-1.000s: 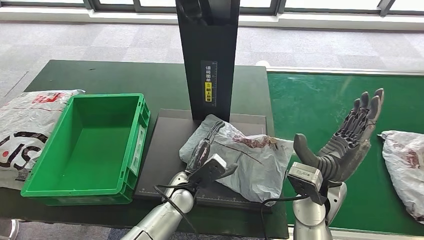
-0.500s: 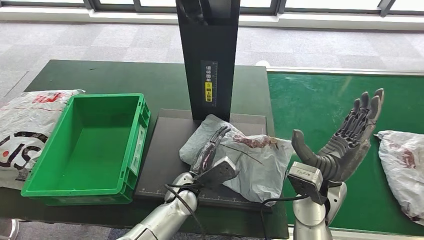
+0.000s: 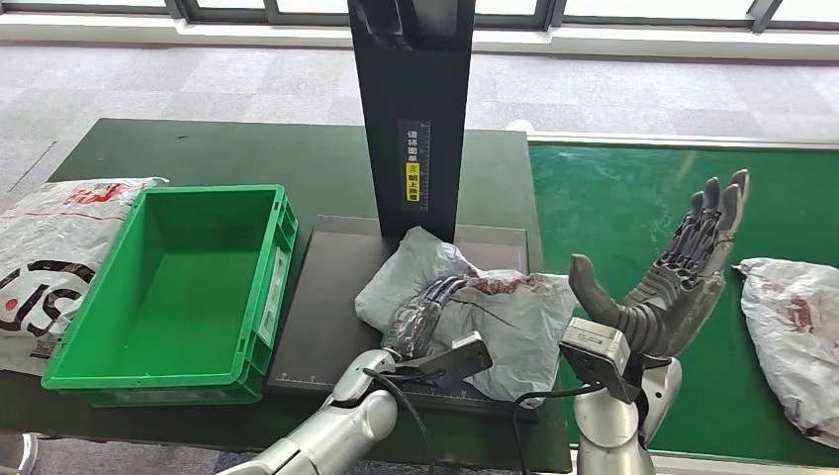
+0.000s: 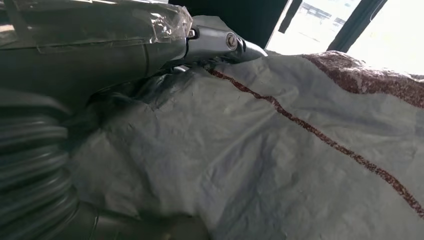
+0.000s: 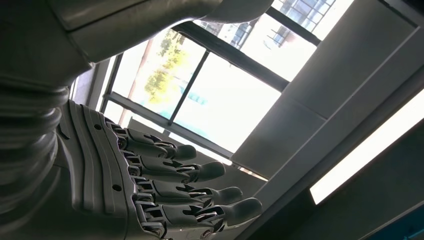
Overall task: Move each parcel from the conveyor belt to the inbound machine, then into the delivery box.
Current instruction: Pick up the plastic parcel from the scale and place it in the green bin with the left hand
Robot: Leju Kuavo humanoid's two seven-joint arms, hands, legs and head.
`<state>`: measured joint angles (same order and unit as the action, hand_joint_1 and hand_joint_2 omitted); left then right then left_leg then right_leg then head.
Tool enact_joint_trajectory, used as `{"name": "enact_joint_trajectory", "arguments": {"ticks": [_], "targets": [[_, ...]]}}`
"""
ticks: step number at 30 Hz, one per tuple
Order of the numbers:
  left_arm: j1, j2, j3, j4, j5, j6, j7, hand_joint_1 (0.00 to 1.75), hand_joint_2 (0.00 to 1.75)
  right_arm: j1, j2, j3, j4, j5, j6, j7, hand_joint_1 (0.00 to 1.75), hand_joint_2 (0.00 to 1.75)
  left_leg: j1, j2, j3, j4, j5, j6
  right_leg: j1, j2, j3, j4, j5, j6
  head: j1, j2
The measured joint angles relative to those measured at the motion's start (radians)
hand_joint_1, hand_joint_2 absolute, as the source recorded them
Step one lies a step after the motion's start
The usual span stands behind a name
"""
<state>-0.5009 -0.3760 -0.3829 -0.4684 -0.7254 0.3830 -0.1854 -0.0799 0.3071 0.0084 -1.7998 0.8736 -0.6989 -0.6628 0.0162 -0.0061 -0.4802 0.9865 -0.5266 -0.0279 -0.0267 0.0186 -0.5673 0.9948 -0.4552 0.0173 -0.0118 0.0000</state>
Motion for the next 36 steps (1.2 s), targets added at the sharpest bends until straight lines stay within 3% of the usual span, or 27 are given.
{"name": "enact_joint_trajectory", "arguments": {"ticks": [8, 14, 23, 28, 36], "targets": [[-0.021, 0.000, 0.000, 0.021, -0.068, 0.006, 0.034, 1.75, 1.75, 0.000, 0.000, 0.000, 0.000, 0.008, 0.000, 0.010, 0.00, 1.75, 0.000, 0.000, 0.000, 0.000, 0.000, 0.000, 0.000, 0.000, 0.001, 0.000, 0.000, 0.000, 0.000, 0.000], [-0.024, 0.004, 0.005, 0.022, -0.058, 0.001, -0.027, 1.75, 1.75, 0.003, 0.000, 0.007, -0.001, 0.027, 0.000, 0.031, 0.00, 1.75, 0.000, 0.000, 0.000, 0.000, 0.000, 0.000, 0.000, -0.001, 0.001, 0.000, 0.000, 0.000, 0.000, 0.000], [0.009, 0.026, 0.095, -0.052, -0.053, 0.129, -0.071, 1.75, 1.75, 0.025, -0.002, 0.015, -0.025, 0.039, 0.000, 0.043, 0.00, 1.75, 0.000, 0.000, 0.000, 0.000, 0.000, 0.000, 0.000, 0.000, 0.000, 0.000, 0.000, 0.000, 0.000, 0.000], [0.079, 0.034, 0.185, -0.213, -0.088, 0.297, -0.150, 1.75, 1.75, 0.035, -0.003, 0.015, -0.037, 0.039, 0.000, 0.043, 0.00, 1.75, 0.000, 0.000, -0.001, 0.000, 0.000, 0.000, 0.000, 0.000, -0.001, 0.000, 0.000, 0.000, 0.000, 0.000], [0.192, 0.036, 0.360, -0.579, -0.092, 0.317, -0.290, 1.75, 1.75, 0.048, -0.004, 0.014, -0.047, 0.039, 0.000, 0.044, 0.00, 1.75, 0.000, 0.001, -0.003, 0.000, 0.001, 0.000, 0.000, 0.001, -0.003, 0.001, 0.000, 0.000, 0.000, 0.000]]}}
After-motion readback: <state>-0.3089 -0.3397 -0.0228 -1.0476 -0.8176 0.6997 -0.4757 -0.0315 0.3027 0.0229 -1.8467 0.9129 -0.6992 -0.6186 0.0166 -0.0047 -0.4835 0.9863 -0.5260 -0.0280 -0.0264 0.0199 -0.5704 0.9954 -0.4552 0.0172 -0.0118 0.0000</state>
